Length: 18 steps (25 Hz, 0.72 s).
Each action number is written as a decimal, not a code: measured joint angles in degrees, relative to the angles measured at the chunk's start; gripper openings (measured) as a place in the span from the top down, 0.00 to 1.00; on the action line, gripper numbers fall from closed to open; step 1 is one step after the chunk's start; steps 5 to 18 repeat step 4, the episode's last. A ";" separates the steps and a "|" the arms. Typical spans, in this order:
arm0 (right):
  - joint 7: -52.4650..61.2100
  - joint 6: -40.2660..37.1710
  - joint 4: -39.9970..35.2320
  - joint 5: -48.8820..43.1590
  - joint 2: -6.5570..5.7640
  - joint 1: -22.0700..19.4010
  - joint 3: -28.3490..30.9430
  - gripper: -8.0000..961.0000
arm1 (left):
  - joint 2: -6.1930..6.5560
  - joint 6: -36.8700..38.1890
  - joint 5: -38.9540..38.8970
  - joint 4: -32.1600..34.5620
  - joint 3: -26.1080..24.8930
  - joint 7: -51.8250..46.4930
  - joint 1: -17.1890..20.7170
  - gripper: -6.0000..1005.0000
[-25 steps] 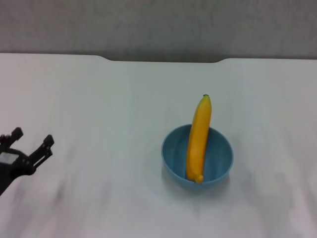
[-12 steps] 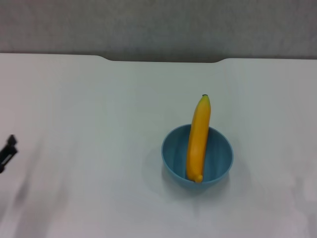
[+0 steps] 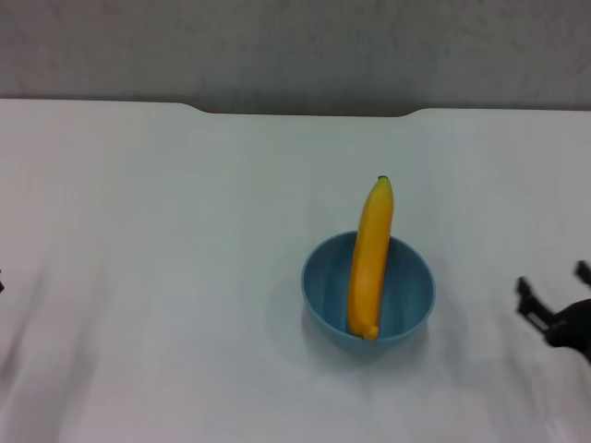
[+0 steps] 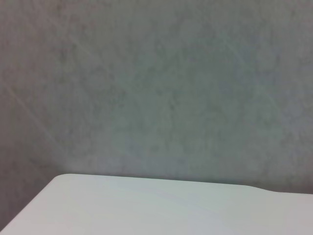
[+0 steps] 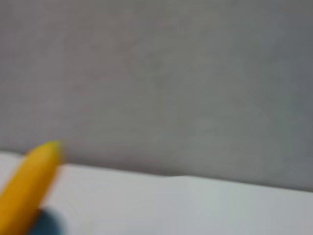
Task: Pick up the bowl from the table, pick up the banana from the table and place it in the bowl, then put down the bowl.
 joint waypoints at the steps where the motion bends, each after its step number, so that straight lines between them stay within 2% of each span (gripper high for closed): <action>1: 0.28 0.67 0.00 -1.58 -0.01 0.26 -0.03 0.08 | 0.00 0.07 -0.28 0.00 -0.02 0.00 0.00 0.11; 4: 0.45 2.21 -0.07 -4.62 0.04 0.94 -0.07 0.08 | -0.05 0.23 -3.05 0.09 -0.07 0.00 0.07 0.11; 18: 0.45 2.21 -0.07 -4.62 0.04 0.94 -0.07 0.08 | -0.05 0.23 -3.05 0.09 -0.07 0.00 0.07 0.11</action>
